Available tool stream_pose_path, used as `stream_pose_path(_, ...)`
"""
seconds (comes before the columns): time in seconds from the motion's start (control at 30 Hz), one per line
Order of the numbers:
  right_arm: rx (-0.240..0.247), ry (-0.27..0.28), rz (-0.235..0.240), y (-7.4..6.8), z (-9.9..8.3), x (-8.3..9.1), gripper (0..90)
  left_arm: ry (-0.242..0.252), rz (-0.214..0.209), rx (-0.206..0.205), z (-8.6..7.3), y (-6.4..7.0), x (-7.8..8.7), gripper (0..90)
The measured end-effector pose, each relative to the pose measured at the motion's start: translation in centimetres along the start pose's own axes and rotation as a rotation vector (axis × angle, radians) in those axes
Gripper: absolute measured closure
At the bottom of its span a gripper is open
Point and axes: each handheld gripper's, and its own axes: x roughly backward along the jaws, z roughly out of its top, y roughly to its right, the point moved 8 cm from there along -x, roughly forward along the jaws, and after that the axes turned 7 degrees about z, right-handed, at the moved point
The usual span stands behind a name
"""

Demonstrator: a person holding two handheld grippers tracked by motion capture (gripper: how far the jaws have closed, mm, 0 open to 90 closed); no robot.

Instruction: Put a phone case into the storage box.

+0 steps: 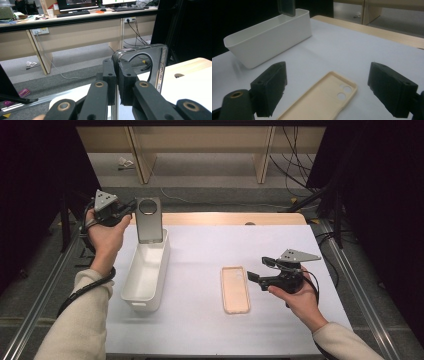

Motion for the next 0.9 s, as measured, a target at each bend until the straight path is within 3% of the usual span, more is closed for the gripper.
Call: stream_pose_path(0.9,-0.003,-0.001,0.001,0.0,0.0,0.0,16.6,-0.033,0.005,0.005,-1.5,-0.3,-1.3,84.9)
